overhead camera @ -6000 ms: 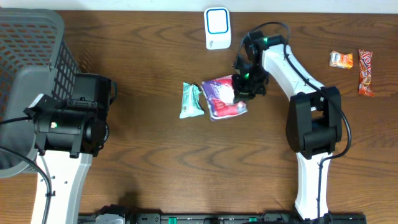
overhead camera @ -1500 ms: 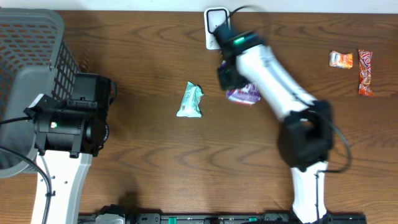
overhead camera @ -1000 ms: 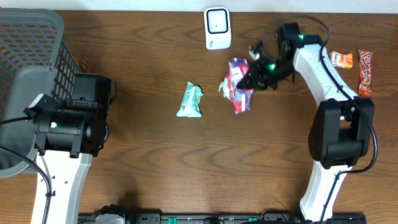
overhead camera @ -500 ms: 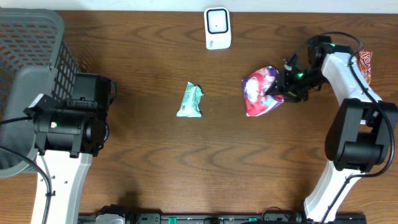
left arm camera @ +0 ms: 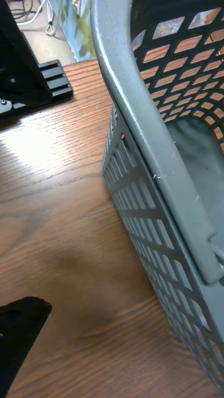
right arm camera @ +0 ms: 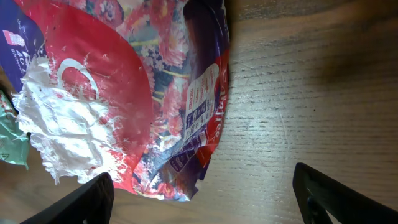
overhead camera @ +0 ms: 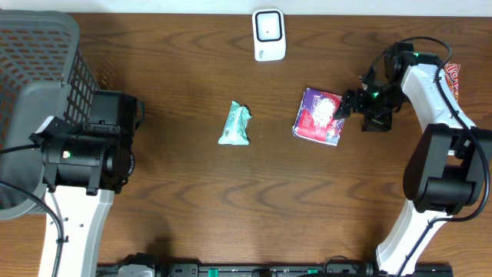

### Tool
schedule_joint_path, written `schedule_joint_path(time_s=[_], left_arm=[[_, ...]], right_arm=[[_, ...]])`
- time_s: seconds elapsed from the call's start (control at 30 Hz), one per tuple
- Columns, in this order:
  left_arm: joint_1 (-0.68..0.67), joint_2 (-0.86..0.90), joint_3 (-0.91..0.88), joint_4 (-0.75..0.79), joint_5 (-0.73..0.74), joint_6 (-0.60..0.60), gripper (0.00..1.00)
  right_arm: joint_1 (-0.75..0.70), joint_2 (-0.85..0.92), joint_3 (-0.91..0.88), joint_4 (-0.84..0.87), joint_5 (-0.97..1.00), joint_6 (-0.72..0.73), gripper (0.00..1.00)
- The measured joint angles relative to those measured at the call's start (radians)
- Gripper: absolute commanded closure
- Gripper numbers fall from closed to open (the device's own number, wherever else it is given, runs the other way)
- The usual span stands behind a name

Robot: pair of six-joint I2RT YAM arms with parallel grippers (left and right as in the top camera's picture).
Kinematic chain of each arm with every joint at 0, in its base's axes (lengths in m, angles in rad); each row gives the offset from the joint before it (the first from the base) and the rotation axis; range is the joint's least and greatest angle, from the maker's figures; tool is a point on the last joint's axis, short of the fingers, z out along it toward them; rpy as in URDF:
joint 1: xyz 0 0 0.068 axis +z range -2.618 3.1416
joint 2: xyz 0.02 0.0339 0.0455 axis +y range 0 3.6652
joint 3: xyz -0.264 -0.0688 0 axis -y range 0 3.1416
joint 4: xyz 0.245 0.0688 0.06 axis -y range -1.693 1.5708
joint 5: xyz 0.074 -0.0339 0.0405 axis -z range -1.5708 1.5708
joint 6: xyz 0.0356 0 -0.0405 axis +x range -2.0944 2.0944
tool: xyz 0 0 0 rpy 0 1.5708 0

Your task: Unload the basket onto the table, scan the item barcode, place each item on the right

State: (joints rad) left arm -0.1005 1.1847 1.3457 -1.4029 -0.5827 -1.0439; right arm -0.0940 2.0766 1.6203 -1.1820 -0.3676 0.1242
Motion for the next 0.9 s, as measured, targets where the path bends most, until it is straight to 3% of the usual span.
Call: schedule_joint_path(time_s=[0.17,0.37,0.47,0.53,0.77,0.9], left_arm=[[0.0,0.0,0.0,0.0,0.0,0.0,0.02],[0.0,0.0,0.0,0.0,0.0,0.0,0.02],[0.0,0.0,0.0,0.0,0.0,0.0,0.02],[0.0,0.0,0.0,0.0,0.0,0.0,0.02],[0.0,0.0,0.0,0.0,0.0,0.0,0.02],[0.0,0.0,0.0,0.0,0.0,0.0,0.02]], right_arm=[[0.014,-0.002,-0.021,0.067,-0.028,0.009,0.19],[0.066,-0.003,-0.157,0.274,-0.071,0.103,0.41],[0.096,-0.006,-0.218,0.387,-0.083,0.162,0.82],[0.117,-0.008,-0.234,0.433,-0.092,0.195,0.99],[0.198,-0.018,-0.209,0.499,-0.12,0.314,0.99],[0.235,-0.016,-0.085,0.526,-0.133,0.382,0.99]])
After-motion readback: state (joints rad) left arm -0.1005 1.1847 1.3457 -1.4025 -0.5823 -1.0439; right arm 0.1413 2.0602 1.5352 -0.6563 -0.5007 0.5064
